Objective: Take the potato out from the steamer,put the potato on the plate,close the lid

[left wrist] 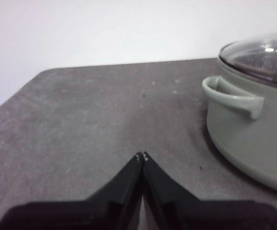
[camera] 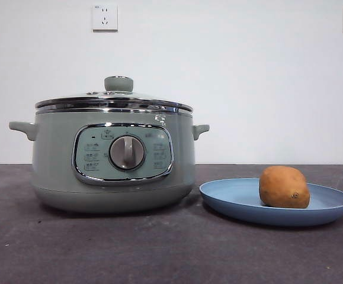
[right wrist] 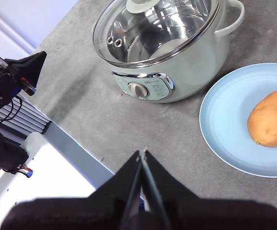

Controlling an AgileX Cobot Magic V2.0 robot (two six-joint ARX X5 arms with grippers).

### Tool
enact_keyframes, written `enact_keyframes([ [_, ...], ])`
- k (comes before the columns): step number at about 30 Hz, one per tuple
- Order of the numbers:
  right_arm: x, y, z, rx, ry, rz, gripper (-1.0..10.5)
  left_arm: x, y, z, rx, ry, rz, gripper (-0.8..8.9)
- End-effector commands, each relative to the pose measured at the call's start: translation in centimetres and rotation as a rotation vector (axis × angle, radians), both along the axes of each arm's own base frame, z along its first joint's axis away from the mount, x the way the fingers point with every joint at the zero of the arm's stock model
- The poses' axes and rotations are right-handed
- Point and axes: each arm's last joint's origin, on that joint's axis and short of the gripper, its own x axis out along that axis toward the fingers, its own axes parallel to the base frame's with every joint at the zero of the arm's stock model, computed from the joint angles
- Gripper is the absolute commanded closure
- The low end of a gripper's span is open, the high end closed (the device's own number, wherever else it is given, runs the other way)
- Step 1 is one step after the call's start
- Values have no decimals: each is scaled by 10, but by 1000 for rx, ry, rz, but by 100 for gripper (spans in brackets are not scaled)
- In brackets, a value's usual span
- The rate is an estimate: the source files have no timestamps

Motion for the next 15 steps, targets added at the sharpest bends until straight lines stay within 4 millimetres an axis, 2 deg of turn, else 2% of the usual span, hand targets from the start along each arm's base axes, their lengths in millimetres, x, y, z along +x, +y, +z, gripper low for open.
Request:
enact_keyframes([
  [1,0,0,1,3,-2,-4,946,0,0,-8,-9,42,4,817],
  [15,0,0,1,3,-2,-4,946,0,0,-9,-11,57,4,817],
])
